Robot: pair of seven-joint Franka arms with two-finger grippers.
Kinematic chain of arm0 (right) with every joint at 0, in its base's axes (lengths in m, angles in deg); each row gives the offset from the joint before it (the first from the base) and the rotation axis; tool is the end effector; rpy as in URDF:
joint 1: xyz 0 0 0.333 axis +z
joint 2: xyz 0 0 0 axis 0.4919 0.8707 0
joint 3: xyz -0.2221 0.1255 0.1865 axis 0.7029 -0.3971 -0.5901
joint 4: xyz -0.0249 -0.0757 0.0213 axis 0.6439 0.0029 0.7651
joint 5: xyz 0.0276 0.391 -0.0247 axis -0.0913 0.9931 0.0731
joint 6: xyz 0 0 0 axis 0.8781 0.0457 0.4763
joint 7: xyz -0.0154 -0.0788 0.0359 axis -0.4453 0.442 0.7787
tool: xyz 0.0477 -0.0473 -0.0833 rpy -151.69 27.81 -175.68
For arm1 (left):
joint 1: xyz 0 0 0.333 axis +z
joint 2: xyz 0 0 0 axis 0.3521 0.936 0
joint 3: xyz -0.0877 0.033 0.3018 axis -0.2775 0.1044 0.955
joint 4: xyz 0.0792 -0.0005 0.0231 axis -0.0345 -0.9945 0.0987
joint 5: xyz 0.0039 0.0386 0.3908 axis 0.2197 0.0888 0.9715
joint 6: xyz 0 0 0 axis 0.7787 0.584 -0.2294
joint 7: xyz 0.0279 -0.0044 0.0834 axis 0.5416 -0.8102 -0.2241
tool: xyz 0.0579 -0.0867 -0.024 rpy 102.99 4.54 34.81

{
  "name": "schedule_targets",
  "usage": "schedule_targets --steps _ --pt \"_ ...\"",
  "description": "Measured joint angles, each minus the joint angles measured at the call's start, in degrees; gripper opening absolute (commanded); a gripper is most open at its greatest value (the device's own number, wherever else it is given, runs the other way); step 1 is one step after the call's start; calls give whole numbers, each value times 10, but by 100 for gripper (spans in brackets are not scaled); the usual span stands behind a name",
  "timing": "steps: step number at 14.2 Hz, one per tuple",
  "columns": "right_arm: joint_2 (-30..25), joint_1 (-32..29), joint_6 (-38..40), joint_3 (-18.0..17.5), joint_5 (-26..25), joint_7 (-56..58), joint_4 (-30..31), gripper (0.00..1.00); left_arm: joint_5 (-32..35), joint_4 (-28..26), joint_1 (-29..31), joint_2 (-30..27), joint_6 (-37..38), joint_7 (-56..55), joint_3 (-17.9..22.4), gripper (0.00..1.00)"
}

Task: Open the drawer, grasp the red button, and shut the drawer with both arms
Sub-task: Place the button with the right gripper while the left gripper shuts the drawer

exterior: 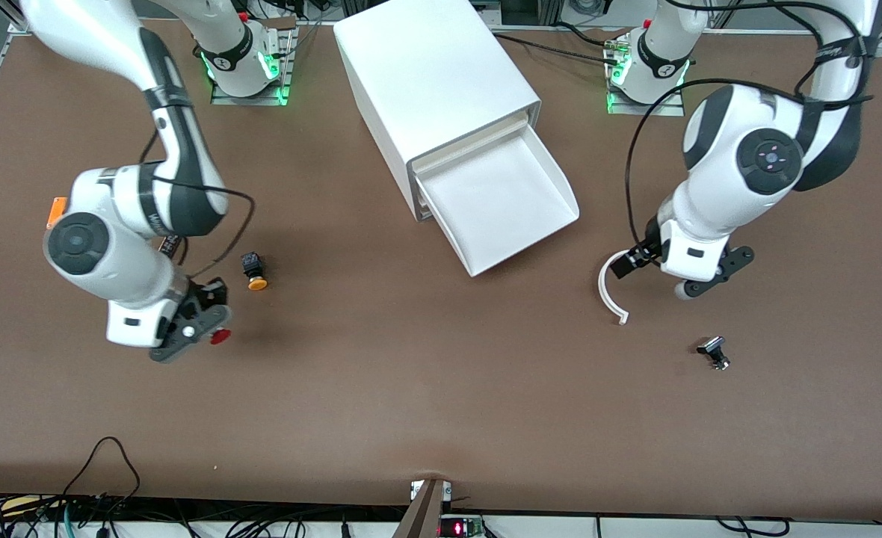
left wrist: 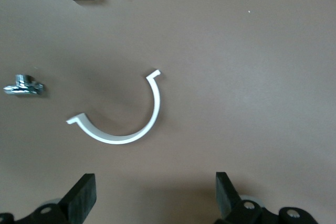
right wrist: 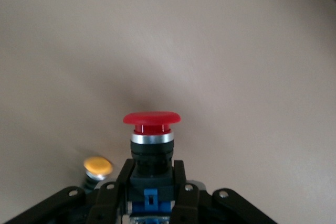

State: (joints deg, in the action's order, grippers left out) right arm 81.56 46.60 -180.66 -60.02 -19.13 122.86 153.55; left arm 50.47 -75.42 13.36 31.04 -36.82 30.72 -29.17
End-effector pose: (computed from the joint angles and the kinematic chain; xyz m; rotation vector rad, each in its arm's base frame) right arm 0.6763 0.0866 0.3458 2.8919 1.0541 0.0385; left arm 0.5935 -0.1756 0.4061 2.9753 0.9042 -0.0600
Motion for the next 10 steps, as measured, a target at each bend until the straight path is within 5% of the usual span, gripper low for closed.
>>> schedule_targets --steps 10 --pt "-21 -94 -130 1 113 155 185 2 37 -25 -67 75 -121 -126 -1 100"
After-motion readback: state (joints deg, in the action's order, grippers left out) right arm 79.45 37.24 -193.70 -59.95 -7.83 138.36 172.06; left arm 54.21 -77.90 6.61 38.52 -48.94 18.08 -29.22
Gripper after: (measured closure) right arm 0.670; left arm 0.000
